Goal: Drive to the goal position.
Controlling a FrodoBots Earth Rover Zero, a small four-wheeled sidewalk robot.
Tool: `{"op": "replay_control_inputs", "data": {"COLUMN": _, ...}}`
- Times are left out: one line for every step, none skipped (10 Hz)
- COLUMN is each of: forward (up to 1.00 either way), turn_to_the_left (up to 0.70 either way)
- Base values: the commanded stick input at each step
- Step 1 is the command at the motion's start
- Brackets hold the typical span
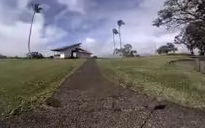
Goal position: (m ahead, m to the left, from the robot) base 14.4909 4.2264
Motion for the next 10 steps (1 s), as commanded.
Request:
{"op": "replay_control_inputs", "data": {"forward": 0.5, "turn_to_the_left": 0.5}}
{"op": "replay_control_inputs", "data": {"forward": 0.5, "turn_to_the_left": 0.16}}
{"op": "replay_control_inputs", "data": {"forward": 0.5, "turn_to_the_left": 0.0}}
{"op": "replay_control_inputs", "data": {"forward": 0.5, "turn_to_the_left": 0.0}}
{"op": "replay_control_inputs", "data": {"forward": 0.5, "turn_to_the_left": 0.0}}
{"op": "replay_control_inputs", "data": {"forward": 0.5, "turn_to_the_left": 0.0}}
{"op": "replay_control_inputs", "data": {"forward": 0.5, "turn_to_the_left": 0.5}}
{"op": "replay_control_inputs", "data": {"forward": 0.5, "turn_to_the_left": 0.5}}
{"op": "replay_control_inputs", "data": {"forward": 0.5, "turn_to_the_left": 0.5}}
{"op": "replay_control_inputs", "data": {"forward": 0.5, "turn_to_the_left": 0.5}}
